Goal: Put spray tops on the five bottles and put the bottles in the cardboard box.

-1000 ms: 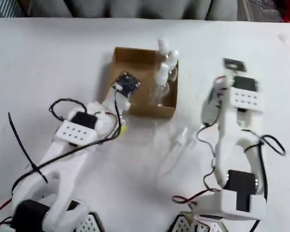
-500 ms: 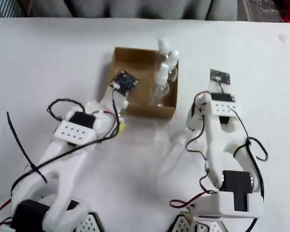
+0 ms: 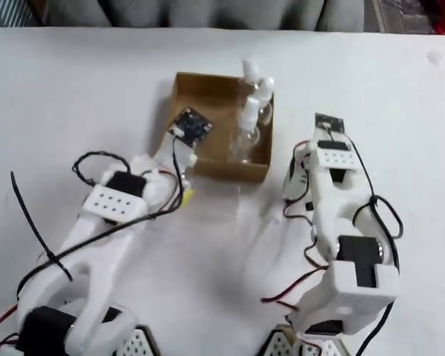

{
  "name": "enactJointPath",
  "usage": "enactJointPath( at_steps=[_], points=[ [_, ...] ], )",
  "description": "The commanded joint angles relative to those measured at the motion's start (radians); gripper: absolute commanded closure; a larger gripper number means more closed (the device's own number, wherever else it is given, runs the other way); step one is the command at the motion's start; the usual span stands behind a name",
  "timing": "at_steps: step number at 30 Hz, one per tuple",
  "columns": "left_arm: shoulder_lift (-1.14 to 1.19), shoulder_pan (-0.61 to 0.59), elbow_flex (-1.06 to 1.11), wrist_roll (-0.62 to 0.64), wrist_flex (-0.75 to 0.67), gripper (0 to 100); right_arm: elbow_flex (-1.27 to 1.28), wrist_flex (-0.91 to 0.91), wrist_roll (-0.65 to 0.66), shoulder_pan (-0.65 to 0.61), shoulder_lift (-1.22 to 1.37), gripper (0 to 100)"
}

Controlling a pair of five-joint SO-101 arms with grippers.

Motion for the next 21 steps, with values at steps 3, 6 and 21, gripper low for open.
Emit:
enactJointPath(
  at_steps=[3, 6, 21],
  points=[
    [-0.058, 0.001, -0.008, 0.009, -0.021, 98, -0.083, 0.073, 0.014, 0.061, -0.03, 98.1],
    [-0.059, -0.001, -0.008, 0.006, -0.018, 98, -0.097, 0.113, 0.021, 0.079, -0.084, 98.1],
    [-0.397, -0.001, 0.209, 0.012, -0.094, 98, -0.1, 0.271, 0.199, 0.042, -0.573, 98.1]
  ],
)
